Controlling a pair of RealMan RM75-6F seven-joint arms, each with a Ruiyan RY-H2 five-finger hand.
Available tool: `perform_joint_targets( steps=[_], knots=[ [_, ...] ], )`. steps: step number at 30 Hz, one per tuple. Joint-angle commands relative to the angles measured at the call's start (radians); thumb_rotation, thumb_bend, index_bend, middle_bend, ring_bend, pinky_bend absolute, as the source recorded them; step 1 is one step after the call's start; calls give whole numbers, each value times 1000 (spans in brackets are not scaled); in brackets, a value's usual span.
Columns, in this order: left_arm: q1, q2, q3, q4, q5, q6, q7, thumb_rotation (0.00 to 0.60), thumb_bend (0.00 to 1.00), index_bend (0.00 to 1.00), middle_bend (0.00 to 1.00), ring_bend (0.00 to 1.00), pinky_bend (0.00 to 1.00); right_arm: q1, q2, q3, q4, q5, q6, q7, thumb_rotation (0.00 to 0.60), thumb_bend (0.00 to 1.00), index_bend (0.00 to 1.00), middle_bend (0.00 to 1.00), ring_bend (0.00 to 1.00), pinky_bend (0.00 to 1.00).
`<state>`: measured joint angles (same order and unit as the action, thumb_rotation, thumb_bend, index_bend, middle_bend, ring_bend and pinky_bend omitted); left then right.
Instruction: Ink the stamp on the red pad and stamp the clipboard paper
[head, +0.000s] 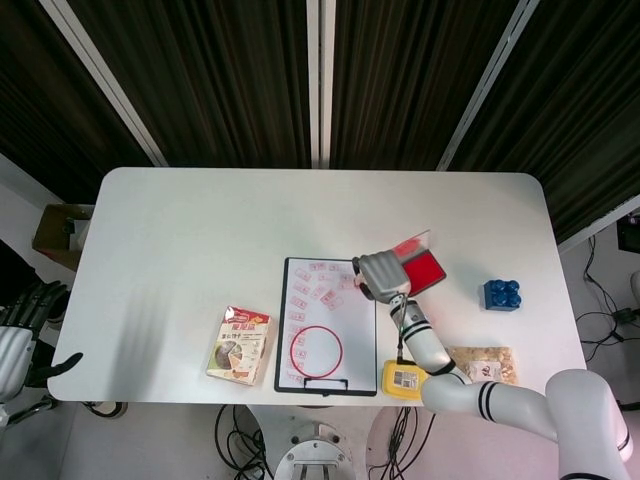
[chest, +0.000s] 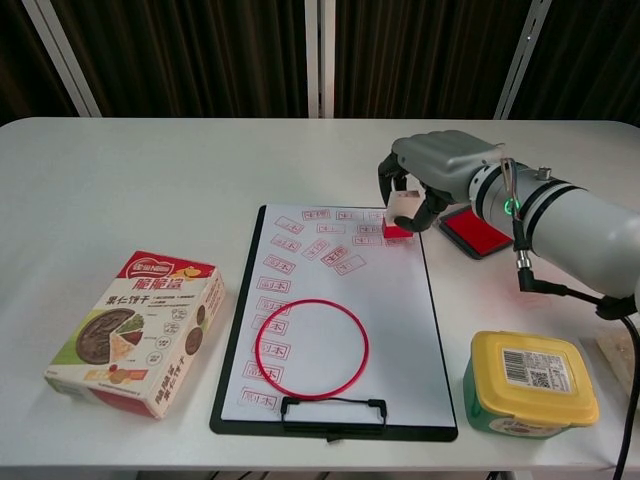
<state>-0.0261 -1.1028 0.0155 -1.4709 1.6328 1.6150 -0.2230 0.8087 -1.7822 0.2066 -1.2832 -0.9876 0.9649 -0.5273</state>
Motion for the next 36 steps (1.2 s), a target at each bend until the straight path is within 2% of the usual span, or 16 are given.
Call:
perform_joint_targets(
  steps=[1, 4, 7, 13, 17, 21, 29, 36],
  knots=[
    [-1, 0, 0, -4, 3, 1, 3, 600, 0, 96, 94, 68, 159, -26, 64, 30, -92, -41, 57, 50, 600, 482, 1000, 885, 886, 1000],
    [-2, 0, 2, -11, 7, 1, 11, 600, 0, 96, 94, 67, 159, -52, 121, 36, -172, -66, 95, 71, 600, 481, 1000, 885, 886, 1000],
    [-1, 0, 3, -20, 13, 4, 21, 600, 0, 96, 94, 67, 159, -83, 176, 19, -242, -91, 126, 80, 600, 481, 1000, 886, 886, 1000],
    [2, -1, 9, -33, 19, 5, 39, 600, 0, 96, 94, 67, 159, -165, 285, -87, -317, -173, 148, 118, 600, 482, 1000, 885, 886, 1000],
    [0, -5, 10, -38, 22, 1, 47, 600, 0, 96, 94, 67, 159, -216, 322, -164, -289, -226, 146, 165, 600, 482, 1000, 885, 886, 1000],
    [-2, -9, 11, -38, 21, -3, 51, 600, 0, 96, 94, 67, 159, -260, 320, -210, -235, -259, 150, 216, 600, 482, 1000, 885, 886, 1000],
    [-4, -10, 11, -41, 23, -7, 57, 600, 0, 96, 94, 67, 159, -304, 273, -239, -128, -299, 138, 285, 600, 478, 1000, 885, 886, 1000],
    [-3, -11, 12, -37, 22, -7, 54, 600, 0, 96, 94, 67, 159, -333, 234, -236, -76, -348, 170, 330, 600, 464, 1000, 877, 886, 1000]
  ],
)
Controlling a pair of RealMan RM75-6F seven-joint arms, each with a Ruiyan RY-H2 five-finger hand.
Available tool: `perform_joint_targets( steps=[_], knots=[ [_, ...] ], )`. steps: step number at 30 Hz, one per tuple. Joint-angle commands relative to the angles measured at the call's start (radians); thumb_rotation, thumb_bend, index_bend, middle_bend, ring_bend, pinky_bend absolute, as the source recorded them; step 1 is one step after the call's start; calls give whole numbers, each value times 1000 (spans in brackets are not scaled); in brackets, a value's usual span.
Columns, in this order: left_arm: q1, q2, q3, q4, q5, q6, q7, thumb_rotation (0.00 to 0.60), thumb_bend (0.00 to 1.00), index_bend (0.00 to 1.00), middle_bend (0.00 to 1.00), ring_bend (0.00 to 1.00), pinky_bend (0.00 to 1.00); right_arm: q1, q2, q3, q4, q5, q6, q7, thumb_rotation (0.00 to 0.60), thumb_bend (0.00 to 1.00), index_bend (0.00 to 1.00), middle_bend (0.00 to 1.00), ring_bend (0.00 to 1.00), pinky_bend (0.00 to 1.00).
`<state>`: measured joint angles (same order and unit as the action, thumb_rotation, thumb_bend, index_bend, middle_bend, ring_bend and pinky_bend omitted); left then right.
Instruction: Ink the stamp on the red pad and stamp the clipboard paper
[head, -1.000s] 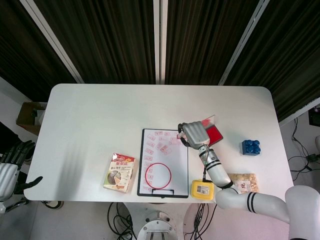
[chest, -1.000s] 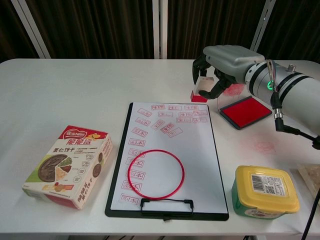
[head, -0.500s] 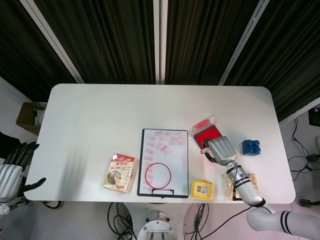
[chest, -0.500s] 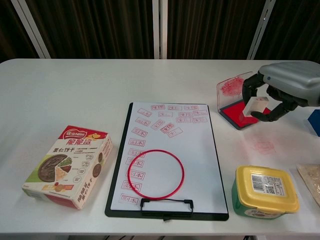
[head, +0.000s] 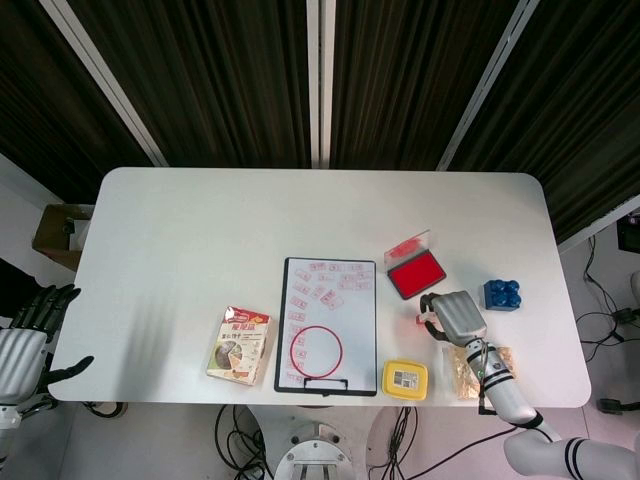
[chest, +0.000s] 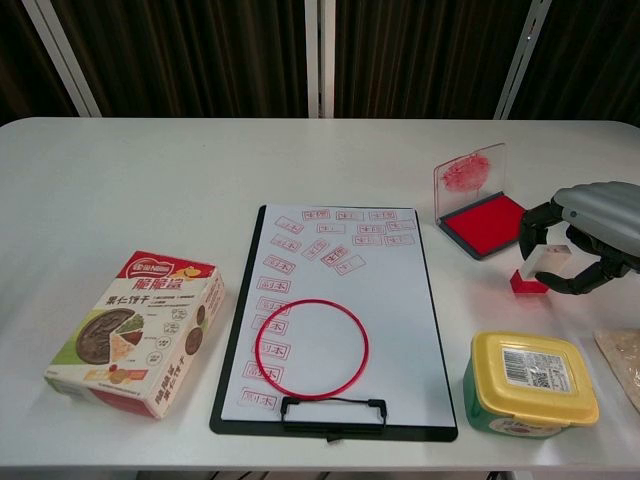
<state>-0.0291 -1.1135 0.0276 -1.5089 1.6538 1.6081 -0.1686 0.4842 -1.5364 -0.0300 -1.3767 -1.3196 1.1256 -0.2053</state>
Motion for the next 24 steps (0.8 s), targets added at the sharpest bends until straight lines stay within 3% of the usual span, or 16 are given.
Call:
perform_joint_targets(
  steps=[1, 5, 11, 17, 24],
  knots=[
    [0, 0, 0, 1, 1, 1, -1, 600, 0, 96, 94, 67, 159, -10, -15, 0, 23, -21, 9, 9, 600, 462, 1000, 873, 886, 1000],
    [1, 0, -1, 3, 0, 5, -3, 600, 0, 96, 94, 67, 159, -12, -20, -2, 36, -31, -7, -5, 600, 443, 991, 852, 886, 1000],
    [4, 1, -2, 6, -3, 8, -8, 600, 0, 96, 94, 67, 159, -11, -18, 7, 29, -28, -32, -32, 600, 395, 882, 781, 886, 1000],
    [4, 4, -6, 8, -6, 12, -14, 600, 0, 96, 94, 67, 159, -13, -10, 9, 25, -41, -43, -33, 600, 321, 691, 636, 884, 1000],
    [3, 8, -6, 4, -5, 11, -14, 600, 0, 96, 94, 67, 159, -16, -8, 15, 23, -55, -46, -25, 600, 286, 537, 516, 882, 1000]
  ],
)
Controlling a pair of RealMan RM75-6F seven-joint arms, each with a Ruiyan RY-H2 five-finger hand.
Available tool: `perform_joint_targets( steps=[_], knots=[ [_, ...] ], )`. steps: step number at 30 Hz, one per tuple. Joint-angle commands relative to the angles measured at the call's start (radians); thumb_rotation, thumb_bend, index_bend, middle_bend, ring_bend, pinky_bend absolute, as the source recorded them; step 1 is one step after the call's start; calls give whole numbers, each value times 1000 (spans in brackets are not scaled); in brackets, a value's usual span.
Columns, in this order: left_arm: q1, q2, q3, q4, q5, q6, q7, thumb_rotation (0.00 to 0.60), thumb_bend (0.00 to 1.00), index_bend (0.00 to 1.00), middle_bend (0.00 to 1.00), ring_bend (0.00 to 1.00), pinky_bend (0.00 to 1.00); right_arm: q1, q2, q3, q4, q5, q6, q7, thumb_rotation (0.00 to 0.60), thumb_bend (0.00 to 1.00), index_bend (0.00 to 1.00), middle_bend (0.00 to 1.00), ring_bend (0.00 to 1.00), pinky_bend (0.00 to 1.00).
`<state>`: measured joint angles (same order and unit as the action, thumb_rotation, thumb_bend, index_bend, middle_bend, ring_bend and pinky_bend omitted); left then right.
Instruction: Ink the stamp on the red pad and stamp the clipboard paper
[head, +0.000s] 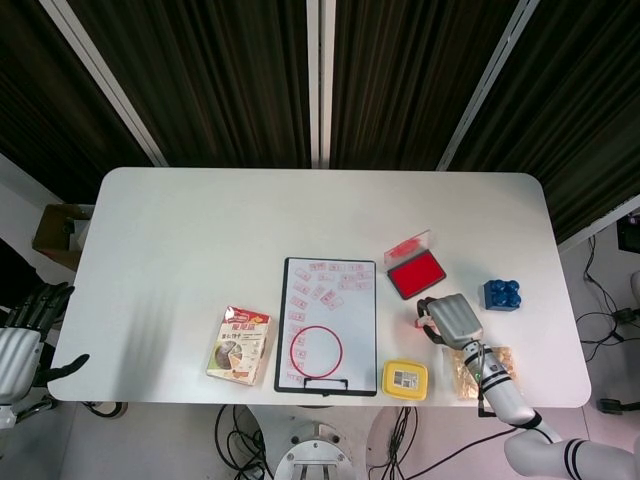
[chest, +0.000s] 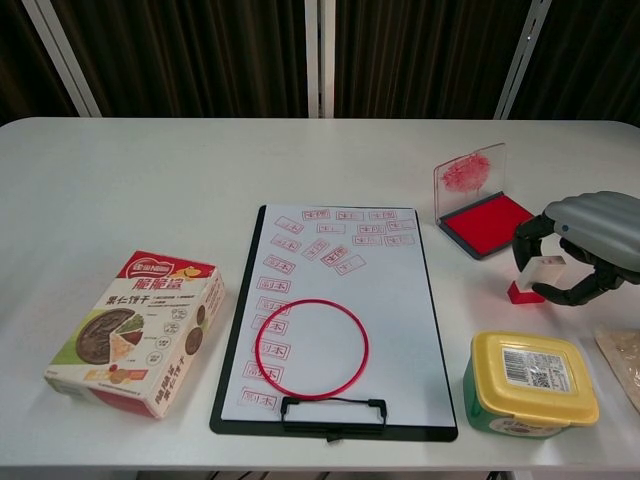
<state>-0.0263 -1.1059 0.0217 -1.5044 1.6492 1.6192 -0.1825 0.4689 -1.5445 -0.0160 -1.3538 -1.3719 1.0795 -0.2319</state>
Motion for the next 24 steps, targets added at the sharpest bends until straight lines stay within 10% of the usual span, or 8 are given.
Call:
perform_joint_targets(
  steps=[1, 24],
  knots=[
    [1, 1, 0, -1, 0, 1, 0, 600, 0, 96, 94, 67, 159, -2, 0, 1, 1, -4, 1, 2, 600, 283, 516, 499, 882, 1000],
    [4, 4, 1, -3, 0, 5, 2, 600, 0, 96, 94, 68, 159, -53, 133, -27, -92, -72, 53, 30, 600, 208, 197, 306, 881, 1000]
  ],
)
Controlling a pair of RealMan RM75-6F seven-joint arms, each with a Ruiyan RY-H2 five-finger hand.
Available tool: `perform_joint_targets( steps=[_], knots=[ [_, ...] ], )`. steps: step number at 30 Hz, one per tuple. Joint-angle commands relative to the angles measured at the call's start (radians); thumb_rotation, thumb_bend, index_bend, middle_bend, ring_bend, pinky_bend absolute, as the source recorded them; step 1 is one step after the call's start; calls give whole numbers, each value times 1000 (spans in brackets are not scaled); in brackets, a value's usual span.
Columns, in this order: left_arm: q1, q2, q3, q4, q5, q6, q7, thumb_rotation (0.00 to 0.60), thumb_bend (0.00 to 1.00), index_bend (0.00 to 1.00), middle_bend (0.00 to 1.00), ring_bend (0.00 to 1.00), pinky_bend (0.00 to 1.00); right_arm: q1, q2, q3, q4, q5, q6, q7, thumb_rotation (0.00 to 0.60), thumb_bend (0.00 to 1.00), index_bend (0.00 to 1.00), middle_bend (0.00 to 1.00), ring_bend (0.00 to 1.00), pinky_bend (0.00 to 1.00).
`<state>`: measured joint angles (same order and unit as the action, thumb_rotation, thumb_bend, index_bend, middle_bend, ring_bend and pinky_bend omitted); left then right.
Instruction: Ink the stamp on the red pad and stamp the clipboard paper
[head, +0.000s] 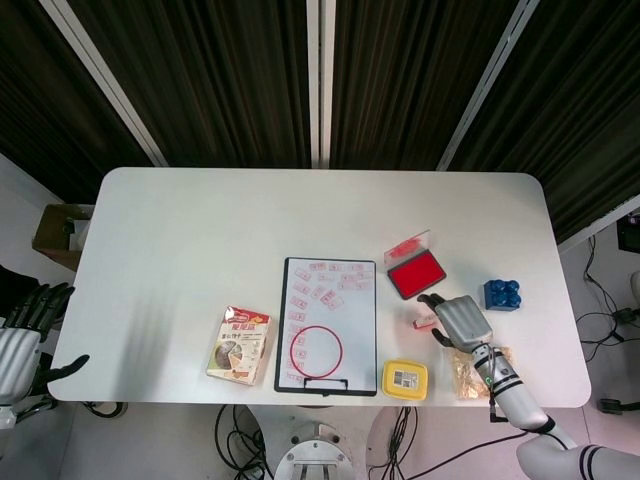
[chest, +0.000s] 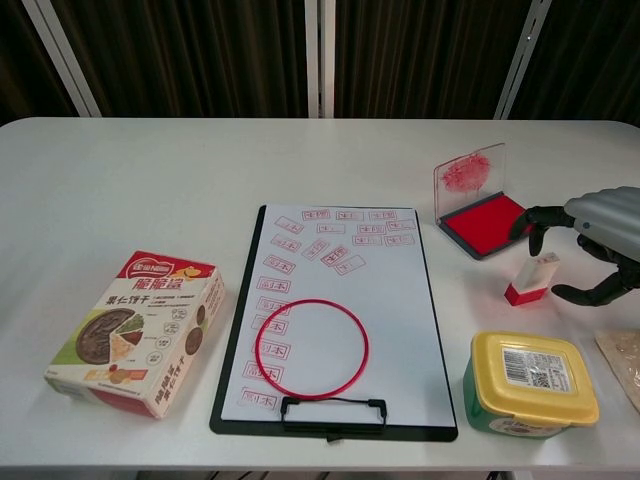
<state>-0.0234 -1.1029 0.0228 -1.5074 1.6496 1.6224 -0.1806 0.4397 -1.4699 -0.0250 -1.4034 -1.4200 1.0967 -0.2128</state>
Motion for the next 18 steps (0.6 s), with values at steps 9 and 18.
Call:
perform_joint_targets(
  steps=[9, 18],
  knots=[
    [6, 8, 1, -17, 5, 9, 10, 600, 0, 96, 94, 67, 159, -220, 190, -21, 36, -186, 488, 284, 600, 118, 150, 294, 749, 996],
    [6, 26, -3, -53, 11, 18, 41, 600, 0, 97, 94, 68, 159, -327, 319, 5, -77, 5, 446, 404, 600, 31, 0, 0, 0, 0]
  ],
)
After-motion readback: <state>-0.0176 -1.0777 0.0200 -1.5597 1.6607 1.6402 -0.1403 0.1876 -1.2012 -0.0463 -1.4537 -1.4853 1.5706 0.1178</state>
